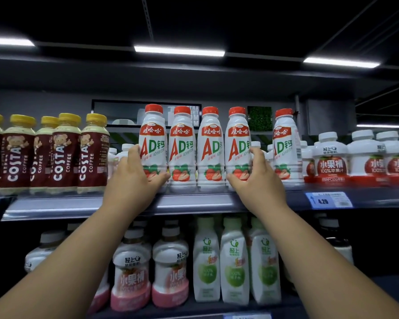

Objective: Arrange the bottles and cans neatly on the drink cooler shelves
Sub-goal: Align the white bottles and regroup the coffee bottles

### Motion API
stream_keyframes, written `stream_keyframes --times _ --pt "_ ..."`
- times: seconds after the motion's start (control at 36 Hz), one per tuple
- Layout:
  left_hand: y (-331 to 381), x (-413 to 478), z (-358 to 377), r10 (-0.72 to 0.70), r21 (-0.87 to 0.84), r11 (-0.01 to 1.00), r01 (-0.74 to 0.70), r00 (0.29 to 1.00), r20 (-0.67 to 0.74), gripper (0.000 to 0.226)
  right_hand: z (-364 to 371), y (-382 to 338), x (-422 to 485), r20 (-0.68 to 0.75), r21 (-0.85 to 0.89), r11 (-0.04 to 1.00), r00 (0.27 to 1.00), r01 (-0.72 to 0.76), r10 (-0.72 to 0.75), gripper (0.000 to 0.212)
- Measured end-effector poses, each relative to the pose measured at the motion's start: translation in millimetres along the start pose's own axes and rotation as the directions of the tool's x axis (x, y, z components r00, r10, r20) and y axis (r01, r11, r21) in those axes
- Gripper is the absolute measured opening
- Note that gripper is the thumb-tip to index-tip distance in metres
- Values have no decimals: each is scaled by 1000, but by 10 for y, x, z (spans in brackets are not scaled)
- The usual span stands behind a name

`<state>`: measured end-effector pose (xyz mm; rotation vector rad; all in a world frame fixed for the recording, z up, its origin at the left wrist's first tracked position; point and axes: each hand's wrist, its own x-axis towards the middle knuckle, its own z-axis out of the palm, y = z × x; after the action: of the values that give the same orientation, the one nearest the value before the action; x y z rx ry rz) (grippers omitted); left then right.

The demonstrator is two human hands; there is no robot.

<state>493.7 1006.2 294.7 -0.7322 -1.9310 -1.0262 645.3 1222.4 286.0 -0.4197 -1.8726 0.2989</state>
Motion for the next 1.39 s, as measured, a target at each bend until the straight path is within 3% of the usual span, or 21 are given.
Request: stream_keyframes --times 0.17,0.36,0.5,0.64,0.81,0.92,1.25,1.39 --pt "15 -20 -5 8 20 1000 -8 1000 -1 93 -71 82 45 -121 87 996 993 4 7 78" --pt "21 -18 22 11 43 999 -11 1000 -8 93 -327 429 165 -339 -57 997 940 -57 35 65" --pt "24 -21 29 10 58 998 -10 1000 -8 92 -357 581 261 -164 -111 974 970 -197 178 91" --pt "27 -26 28 8 73 997 -8 1000 -4 91 -366 614 310 -109 -123 976 980 -182 169 82" --pt "33 -19 38 -2 82 997 2 1000 -4 90 -349 535 295 -23 29 989 989 -147 147 84" --pt "47 -23 49 -1 85 996 1 1000 1 91 -334 478 304 34 43 991 991 -128 127 85" --pt "44 -47 52 12 118 993 -11 1000 -3 90 -279 456 249 56 -76 990 991 -120 124 72" --pt "5 -37 63 21 128 992 -20 1000 -2 92 -224 393 151 -46 -155 986 997 -64 57 91"
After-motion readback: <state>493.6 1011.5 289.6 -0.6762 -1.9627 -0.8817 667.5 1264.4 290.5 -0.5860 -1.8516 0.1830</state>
